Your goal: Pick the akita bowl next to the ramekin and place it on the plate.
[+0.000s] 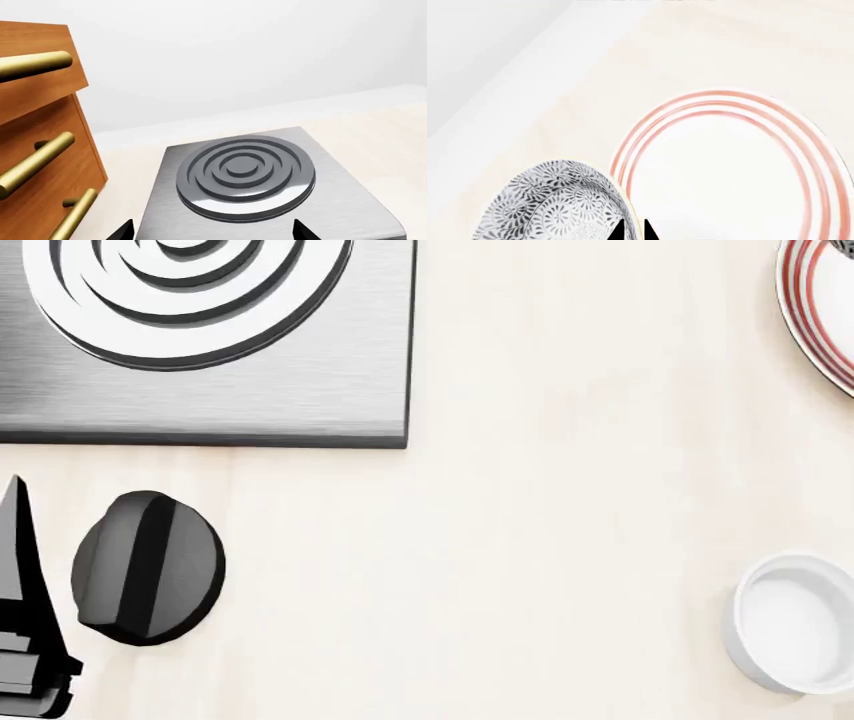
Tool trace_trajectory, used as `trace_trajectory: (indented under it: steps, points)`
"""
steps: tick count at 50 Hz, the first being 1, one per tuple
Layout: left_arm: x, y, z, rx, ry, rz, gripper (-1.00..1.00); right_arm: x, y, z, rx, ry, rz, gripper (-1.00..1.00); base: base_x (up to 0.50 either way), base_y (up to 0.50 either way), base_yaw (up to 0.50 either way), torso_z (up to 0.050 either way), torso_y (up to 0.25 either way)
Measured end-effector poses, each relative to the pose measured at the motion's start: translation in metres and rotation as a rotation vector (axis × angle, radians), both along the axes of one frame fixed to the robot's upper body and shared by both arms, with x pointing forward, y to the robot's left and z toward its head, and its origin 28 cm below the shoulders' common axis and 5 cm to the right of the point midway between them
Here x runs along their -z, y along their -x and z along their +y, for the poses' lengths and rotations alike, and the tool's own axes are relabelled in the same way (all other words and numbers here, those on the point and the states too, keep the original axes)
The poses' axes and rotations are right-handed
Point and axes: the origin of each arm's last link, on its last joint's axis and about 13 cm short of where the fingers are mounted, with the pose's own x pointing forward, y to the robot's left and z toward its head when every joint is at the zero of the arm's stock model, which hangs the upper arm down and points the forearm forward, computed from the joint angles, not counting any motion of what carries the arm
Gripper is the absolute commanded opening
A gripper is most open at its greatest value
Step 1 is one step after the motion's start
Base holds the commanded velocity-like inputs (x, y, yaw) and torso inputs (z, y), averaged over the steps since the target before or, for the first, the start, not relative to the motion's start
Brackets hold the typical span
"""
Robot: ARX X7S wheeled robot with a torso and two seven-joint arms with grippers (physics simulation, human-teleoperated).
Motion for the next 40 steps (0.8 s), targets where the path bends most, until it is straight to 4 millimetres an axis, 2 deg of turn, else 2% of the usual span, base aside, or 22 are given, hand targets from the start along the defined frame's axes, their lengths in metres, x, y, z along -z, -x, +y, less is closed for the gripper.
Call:
trace_trajectory:
  steps: [11, 40]
  points:
    - [0.001, 0.000, 0.000, 0.000, -0.002, 0.002, 1.00, 0.001, 0.000, -0.005, 0.016, -0.011, 0.001, -1.00, 0.00, 0.00, 0.00, 0.001, 0.000]
    - [0.001, 0.001, 0.001, -0.004, -0.010, 0.004, 1.00, 0.003, -0.014, -0.019, 0.070, -0.036, 0.025, -1.00, 0.00, 0.00, 0.00, 0.000, 0.001]
